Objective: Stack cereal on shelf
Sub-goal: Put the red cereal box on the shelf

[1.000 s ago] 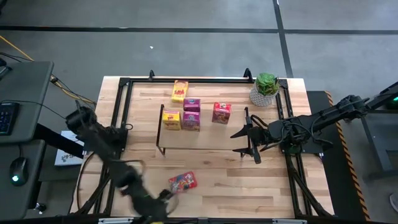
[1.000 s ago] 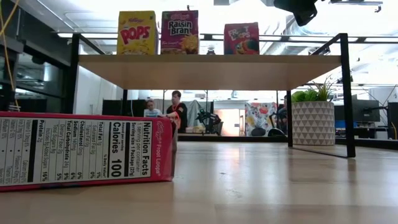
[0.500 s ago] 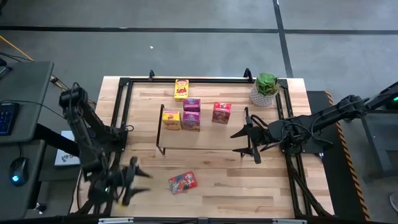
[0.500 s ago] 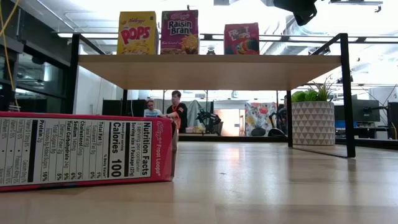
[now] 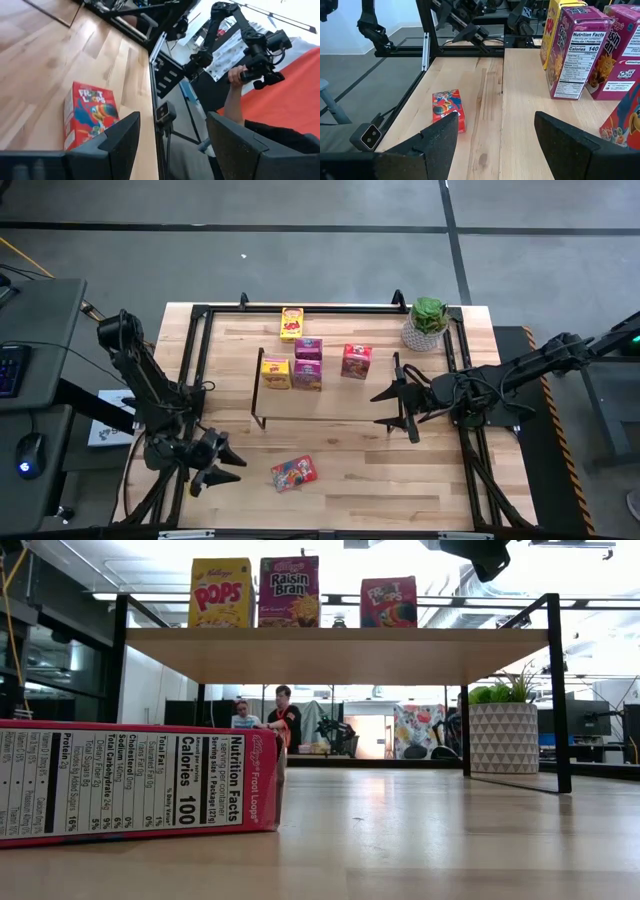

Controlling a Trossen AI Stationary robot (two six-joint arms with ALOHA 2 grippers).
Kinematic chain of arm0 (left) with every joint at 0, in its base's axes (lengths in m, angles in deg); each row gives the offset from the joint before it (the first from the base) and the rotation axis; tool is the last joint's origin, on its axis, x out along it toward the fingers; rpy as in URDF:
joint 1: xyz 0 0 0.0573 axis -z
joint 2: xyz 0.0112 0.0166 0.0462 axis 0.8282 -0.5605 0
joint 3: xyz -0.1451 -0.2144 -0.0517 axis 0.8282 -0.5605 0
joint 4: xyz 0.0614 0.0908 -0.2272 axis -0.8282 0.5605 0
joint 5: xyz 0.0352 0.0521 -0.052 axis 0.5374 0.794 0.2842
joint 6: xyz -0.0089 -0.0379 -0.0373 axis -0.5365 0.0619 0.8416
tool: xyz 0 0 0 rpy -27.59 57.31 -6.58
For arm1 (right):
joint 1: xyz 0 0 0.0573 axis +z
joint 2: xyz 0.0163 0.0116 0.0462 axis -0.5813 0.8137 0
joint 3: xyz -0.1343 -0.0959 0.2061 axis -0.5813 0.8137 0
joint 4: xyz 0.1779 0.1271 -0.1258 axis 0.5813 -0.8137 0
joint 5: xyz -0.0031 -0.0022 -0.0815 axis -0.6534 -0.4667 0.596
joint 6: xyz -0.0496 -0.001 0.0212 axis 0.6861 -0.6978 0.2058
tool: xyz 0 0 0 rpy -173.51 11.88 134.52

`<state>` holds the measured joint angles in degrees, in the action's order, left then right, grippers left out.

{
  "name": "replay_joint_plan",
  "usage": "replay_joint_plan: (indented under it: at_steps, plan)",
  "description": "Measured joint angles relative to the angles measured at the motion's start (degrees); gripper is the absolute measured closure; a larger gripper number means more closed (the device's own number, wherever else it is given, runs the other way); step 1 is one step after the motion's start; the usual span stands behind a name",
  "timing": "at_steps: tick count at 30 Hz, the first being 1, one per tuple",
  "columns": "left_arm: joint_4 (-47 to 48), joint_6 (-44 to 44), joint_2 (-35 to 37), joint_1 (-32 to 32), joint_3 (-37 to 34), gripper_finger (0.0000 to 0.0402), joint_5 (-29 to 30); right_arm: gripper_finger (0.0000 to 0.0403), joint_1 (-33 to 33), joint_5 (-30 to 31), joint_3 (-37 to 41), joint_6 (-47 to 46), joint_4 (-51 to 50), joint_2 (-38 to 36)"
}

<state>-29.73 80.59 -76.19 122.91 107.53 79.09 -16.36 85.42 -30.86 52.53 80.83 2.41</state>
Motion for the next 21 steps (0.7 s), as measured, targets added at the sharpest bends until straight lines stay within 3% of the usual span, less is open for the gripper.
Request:
replay_joint_plan:
  at_steps: [12,21]
  plan:
    - [1.57,-1.13,-0.16,-1.24,0.0,0.0181,0.03,0.0147,0.0,-0.13,0.0,0.24,-0.26,0.0]
    - [3.13,2.3,-0.24,-6.92,0.0,0.0181,1.66,0.0147,0.0,-0.19,0.0,-0.02,-0.26,0.0]
